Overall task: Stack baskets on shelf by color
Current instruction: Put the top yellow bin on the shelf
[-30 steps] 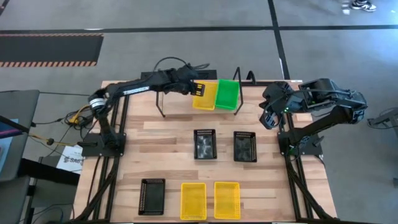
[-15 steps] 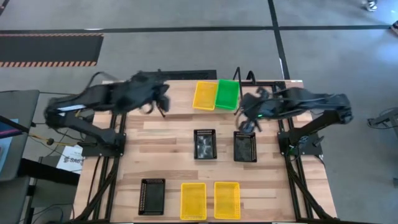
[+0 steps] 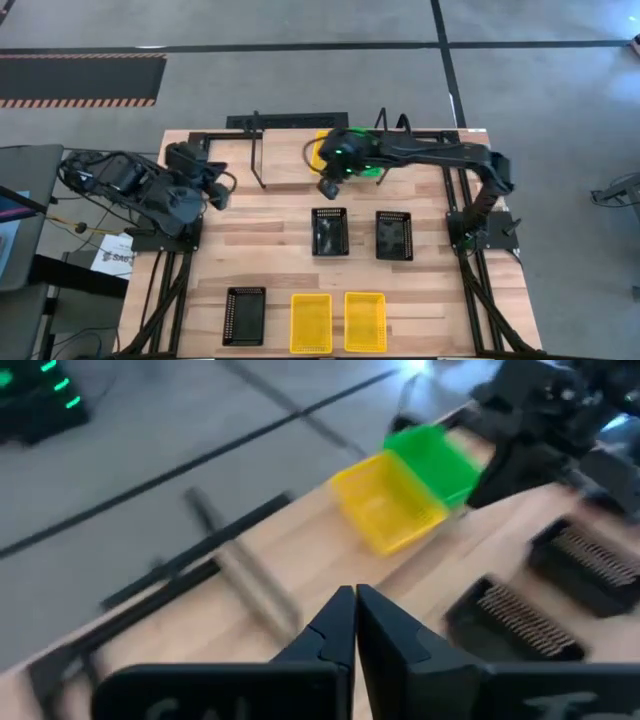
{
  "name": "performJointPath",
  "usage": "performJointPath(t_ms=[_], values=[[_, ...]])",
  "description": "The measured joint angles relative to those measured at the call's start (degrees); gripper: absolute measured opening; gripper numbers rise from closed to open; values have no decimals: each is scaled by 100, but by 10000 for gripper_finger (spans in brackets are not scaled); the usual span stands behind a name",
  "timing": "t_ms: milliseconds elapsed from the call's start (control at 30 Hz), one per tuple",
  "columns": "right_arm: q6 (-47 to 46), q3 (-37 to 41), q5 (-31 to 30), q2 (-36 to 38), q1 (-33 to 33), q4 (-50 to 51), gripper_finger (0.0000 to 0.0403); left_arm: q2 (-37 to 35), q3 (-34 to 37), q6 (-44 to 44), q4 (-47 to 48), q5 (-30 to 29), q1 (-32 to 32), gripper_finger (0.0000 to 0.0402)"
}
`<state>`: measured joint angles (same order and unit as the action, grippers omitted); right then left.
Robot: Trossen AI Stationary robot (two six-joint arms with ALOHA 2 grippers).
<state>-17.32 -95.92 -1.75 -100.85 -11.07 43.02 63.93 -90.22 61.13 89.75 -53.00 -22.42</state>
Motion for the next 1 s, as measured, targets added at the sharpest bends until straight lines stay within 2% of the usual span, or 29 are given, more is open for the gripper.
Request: performJointPath(t_ms=[33,167,367,600,767,1000], values=[[-12,-74,12,-191,-73,44,1,-24,33,242,78,8,-41,0],[-108,-546,32,-885,-243,226,1,-307,181,-254,-227,-20,-115,0],[-17,-1514,-33,-1741,-399,775,0,-523,241,-310,30,-139,-114,0],[113,-2805,-1116,-2424,-415,2378,0,-595,241,-524,29,-129,-113,0],[-95,-3065,-1291,-2717,-450,2642,0,-584,241,-545,27,-129,-113,0],[-232,-3055,-981,-3015,-520,2607,0,-571,241,-565,27,-122,-111,0]])
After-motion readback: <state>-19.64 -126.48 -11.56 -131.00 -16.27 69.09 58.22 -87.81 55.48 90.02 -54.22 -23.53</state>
